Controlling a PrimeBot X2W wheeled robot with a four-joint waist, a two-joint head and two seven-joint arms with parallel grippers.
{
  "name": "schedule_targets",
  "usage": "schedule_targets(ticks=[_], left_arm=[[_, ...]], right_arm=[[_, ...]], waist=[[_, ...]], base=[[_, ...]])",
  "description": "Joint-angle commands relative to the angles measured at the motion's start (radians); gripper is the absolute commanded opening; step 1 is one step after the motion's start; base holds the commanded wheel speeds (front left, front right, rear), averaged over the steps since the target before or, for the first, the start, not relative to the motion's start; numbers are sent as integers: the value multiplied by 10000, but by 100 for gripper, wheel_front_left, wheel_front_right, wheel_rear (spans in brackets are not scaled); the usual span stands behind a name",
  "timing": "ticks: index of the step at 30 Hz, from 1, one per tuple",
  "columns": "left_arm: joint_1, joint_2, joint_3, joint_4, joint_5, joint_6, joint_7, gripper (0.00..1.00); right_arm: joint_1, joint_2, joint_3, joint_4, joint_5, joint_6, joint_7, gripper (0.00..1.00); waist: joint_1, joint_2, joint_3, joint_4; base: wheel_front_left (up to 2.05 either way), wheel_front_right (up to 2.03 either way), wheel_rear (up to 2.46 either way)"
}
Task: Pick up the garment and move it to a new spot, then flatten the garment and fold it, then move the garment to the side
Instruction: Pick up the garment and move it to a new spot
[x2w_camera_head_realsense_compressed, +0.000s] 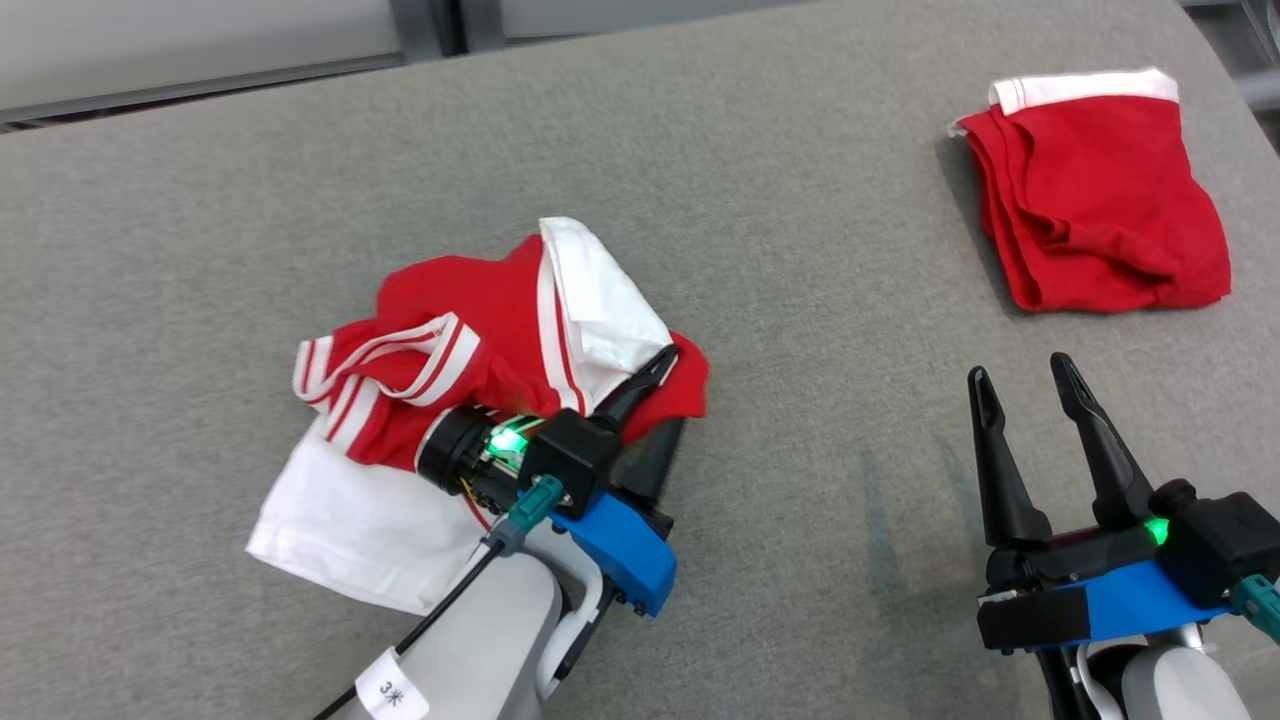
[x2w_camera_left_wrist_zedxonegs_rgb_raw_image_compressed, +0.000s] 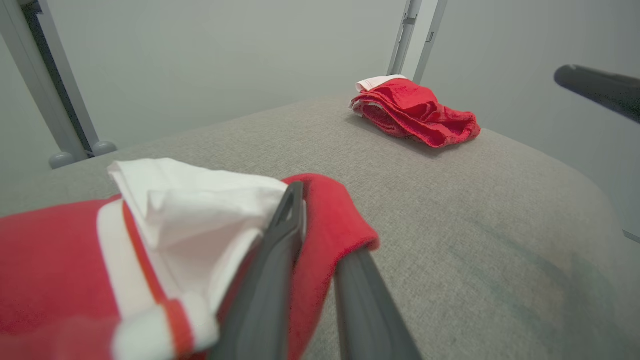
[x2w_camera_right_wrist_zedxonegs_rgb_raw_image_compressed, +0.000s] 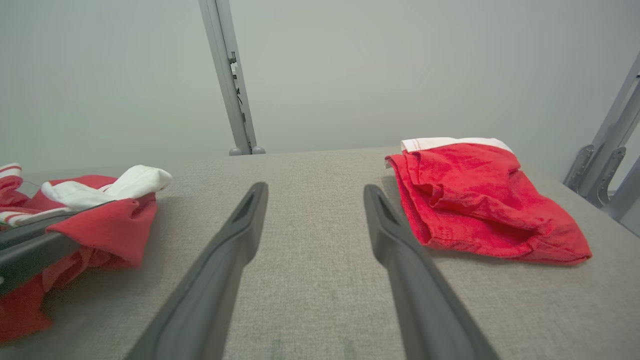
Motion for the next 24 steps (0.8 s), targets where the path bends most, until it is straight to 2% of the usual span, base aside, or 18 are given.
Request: schedule_targets(ticks=[1,6,10,19,24], left_arm=[[-113,-11,-149,-122,-112,41,-197,100],[336,29,-206,-689,-226,308,-492,100],[844,372,66,-1385,-362,637,-558,100],[2272,1325,1515,-2743,-952,1838,-620,100],[2947,1760,2166,-3204,-1255,2265,-596,100]], right_arm=[[-71,-38,-38,38,-34,1,-41,100],[109,-160,-59,-3,-102,1,95,100],[271,-231,-118,-92,-136,1,235,100],[667,-244,-253,-408,-212,1,511,100],[888,-234,-309,-558,-277,1,650,100]], waist=[[-1,-2,-164,152],[-1,-2,-705,600],[-1,-2,-1076,960],[-1,-2,-1609,1400],[-1,-2,-1888,1522]], base=[[0,0,0],[0,0,0],[0,0,0],[0,0,0],[0,0,0]])
